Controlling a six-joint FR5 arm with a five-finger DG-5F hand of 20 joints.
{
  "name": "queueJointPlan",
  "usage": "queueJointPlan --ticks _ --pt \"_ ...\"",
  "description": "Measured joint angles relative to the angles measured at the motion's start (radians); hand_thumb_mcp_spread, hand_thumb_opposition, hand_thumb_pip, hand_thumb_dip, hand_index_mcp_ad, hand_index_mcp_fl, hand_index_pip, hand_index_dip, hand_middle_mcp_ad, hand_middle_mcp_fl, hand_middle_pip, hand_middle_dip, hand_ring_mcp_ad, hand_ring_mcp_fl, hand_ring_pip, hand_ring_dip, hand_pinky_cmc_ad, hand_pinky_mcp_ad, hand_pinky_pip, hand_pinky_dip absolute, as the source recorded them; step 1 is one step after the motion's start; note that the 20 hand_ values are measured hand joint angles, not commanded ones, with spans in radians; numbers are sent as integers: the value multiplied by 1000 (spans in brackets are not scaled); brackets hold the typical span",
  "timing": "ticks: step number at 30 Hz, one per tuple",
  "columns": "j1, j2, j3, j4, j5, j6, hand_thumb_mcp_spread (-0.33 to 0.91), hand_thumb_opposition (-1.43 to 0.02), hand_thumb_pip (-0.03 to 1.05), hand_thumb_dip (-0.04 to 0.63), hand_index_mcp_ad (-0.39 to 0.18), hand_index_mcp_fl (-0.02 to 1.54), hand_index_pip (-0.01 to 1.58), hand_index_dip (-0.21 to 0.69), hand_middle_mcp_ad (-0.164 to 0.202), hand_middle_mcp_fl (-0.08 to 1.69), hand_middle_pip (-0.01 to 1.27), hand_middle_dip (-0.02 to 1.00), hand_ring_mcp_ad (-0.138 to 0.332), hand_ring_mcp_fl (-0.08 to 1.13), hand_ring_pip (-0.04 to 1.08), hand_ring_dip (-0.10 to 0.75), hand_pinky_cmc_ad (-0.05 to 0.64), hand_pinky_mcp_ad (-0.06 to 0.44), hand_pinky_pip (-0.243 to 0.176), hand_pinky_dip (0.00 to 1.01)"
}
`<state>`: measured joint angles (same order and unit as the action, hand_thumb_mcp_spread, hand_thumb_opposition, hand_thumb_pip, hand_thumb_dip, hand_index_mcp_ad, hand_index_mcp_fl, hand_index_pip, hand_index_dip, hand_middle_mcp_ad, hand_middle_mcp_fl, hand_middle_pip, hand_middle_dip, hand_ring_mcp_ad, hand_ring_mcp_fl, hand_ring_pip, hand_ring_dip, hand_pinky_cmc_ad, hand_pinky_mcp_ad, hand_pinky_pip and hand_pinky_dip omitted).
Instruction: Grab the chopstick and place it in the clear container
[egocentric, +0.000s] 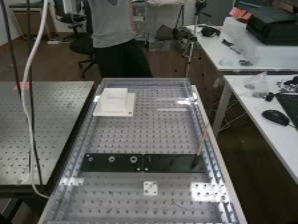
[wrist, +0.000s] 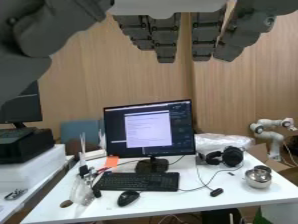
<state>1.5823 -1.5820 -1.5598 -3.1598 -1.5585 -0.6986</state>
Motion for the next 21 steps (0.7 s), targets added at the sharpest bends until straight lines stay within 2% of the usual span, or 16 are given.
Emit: queueJointPlan --ticks 8,13,18,21 --pt "5 4 -7 1 10 9 134 -600 155 5 119 -9 37 -65 126 12 108 24 223 14 61 14 293 190 -127 168" --pt "4 4 -29 28 14 38 131 -606 159 5 119 -9 37 -68 126 12 108 24 225 14 61 14 291 190 -129 182" --pt "-1 -8 -68 75 22 98 129 -602 159 5 119 -9 37 -65 126 12 108 24 227 14 61 14 298 190 -129 180" --pt "-8 -25 -100 120 24 166 136 -618 155 5 120 -9 37 -65 126 12 108 24 232 14 61 14 298 194 -129 183"
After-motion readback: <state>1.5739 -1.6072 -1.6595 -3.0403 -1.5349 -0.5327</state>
